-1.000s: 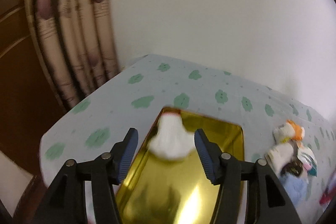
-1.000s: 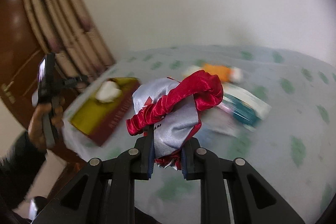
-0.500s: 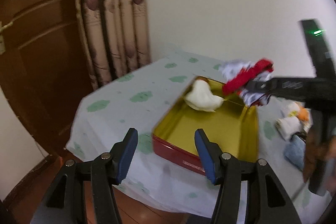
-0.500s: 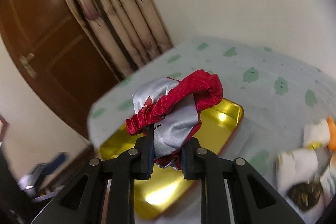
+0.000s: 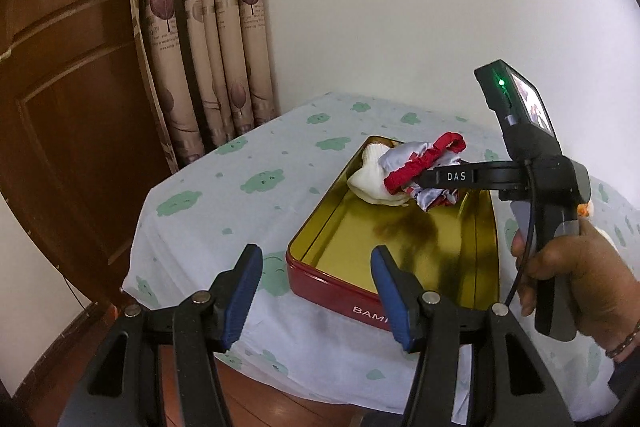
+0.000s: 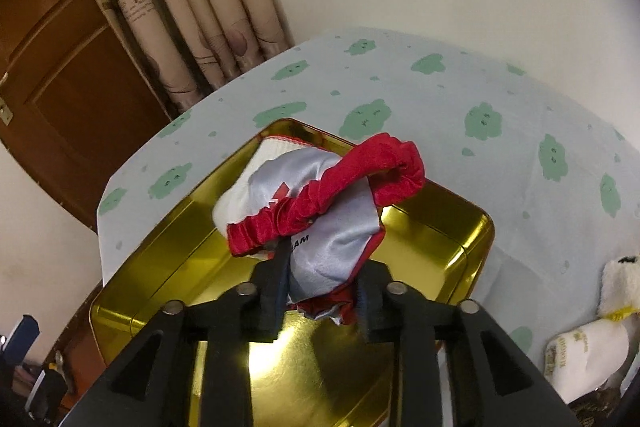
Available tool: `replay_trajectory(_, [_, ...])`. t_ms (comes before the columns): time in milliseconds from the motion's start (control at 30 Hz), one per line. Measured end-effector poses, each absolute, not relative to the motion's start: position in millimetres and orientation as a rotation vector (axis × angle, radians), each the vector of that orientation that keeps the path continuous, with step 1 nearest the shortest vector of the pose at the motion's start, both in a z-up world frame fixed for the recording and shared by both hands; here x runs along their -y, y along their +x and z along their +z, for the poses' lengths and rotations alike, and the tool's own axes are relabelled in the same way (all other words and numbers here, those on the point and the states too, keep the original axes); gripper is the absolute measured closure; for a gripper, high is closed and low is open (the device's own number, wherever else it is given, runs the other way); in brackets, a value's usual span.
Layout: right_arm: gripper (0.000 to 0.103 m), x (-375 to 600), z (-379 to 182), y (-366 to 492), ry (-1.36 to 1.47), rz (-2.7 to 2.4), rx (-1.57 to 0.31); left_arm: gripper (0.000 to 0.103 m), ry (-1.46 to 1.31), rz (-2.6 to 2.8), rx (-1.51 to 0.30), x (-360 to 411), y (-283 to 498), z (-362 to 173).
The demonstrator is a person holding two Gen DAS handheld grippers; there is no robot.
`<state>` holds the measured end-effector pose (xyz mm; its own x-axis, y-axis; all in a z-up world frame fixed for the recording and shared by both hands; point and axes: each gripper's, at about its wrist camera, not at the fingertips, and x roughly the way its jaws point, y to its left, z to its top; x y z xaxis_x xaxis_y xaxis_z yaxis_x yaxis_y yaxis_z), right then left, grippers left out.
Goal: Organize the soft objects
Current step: 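Release the sock in the tin with the left gripper while the right drops the red cloth there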
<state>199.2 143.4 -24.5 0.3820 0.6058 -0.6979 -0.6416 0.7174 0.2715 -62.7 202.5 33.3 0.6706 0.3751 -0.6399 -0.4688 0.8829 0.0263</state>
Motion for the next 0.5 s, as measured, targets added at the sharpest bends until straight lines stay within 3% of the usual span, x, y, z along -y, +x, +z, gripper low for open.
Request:
replay_trajectory(33, [0.061, -141.7, -22.2, 199.2, -0.042, 0.791, -0.856, 0.045, -0.142, 0.48, -0.689, -202.3, -62.3, 32.9])
replay_trajectory(100, [0.04, -135.2, -14.9, 198.0, -0.026, 0.766, -0.818, 0.045, -0.133, 0.482, -0.693, -201.6, -61.4, 32.2])
replay_trajectory(133, [0.018, -132.9, -10.2, 195.9, -0.029, 0.743, -0.796, 0.045, -0.128, 0.48, -0.693, -200.4, -60.9, 31.9])
replay_trajectory(167, [0.012, -128.9, -3.6, 193.7, -0.026, 0.735, -0.76, 0.045, -0.124, 0.479, -0.694, -199.2, -60.4, 31.7])
replay_trajectory(500, [0.012, -13.5, 29.7, 132.7, 0.131, 0.692, -0.575, 0.045, -0.087, 0.445, -0.676, -186.0, -62.0, 32.8])
